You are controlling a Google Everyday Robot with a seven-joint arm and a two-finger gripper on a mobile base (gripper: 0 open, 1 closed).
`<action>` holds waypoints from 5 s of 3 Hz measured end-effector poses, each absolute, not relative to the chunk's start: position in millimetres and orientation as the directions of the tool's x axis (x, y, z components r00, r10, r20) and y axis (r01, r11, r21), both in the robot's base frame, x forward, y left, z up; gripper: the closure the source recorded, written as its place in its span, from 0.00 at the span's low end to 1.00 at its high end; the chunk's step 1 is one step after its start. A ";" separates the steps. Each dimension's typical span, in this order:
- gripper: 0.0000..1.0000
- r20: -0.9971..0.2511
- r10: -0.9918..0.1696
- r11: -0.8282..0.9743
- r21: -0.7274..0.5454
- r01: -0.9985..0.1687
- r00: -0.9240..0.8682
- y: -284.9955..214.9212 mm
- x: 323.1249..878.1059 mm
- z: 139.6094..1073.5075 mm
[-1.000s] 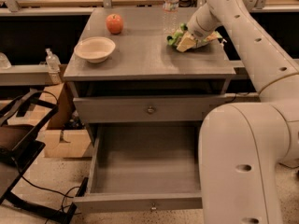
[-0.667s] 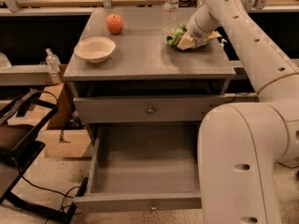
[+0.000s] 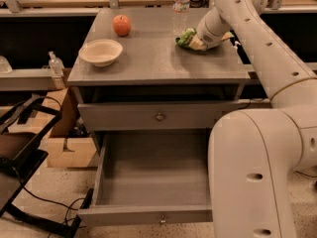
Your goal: Place green rice chip bag into middle drawer
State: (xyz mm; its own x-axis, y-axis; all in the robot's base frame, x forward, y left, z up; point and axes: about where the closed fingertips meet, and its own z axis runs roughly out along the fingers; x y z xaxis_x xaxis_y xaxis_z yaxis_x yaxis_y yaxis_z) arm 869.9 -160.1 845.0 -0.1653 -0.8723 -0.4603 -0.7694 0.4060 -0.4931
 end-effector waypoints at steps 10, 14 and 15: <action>1.00 -0.569 -0.778 0.586 -0.505 -0.633 -0.266 -220.4 571.4 938.7; 1.00 -0.739 -0.561 0.688 -0.167 -0.706 -0.373 -174.1 565.4 705.9; 1.00 -0.761 -0.494 0.699 -0.059 -0.712 -0.421 -159.2 572.8 635.3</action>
Offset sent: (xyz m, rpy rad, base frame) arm -0.0017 -0.0059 0.0346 -0.0083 -0.0566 0.0071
